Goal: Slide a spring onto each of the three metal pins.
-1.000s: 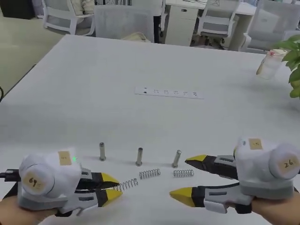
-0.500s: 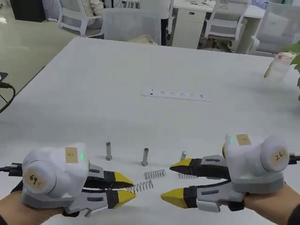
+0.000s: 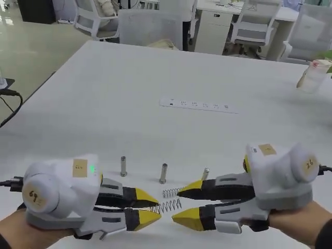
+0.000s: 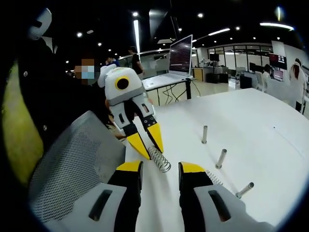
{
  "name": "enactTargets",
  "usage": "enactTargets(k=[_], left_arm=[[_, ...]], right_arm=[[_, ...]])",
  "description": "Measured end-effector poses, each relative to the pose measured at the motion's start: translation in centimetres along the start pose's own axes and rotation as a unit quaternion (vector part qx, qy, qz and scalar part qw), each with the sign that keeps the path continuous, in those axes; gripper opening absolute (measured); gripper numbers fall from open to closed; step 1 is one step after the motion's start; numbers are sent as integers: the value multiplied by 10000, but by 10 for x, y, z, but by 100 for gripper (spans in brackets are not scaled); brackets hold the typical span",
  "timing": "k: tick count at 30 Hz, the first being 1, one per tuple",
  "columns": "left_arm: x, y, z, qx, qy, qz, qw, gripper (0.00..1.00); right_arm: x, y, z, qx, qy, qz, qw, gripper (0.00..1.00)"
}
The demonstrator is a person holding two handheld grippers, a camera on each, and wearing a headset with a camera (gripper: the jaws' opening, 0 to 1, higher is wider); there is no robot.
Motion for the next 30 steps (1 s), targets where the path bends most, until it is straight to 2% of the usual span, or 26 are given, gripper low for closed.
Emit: enactTargets(k=[13, 25, 30], left_arm=[[4, 1, 13, 174, 118, -78, 9997, 2], [7, 2, 22, 309, 142, -80, 9994, 2], [7, 2, 23, 315, 145, -73, 9994, 2]], right_arm=[[-10, 1, 1, 25, 201, 357, 9992, 19], [-12, 1, 4, 84, 336, 463, 9983, 14], [-14, 1, 5, 70, 360, 485, 9981, 13]])
Point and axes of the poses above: the centre of the closed fingertips' face, and the gripper's own axes: y roughly forward along the fingers, x roughly to its right, z roughly out of its top, the point moved 1 cm from there along -y, roughly backward along the fingers, and after that the axes turned 13 degrees about y, right-handed, at the moved point
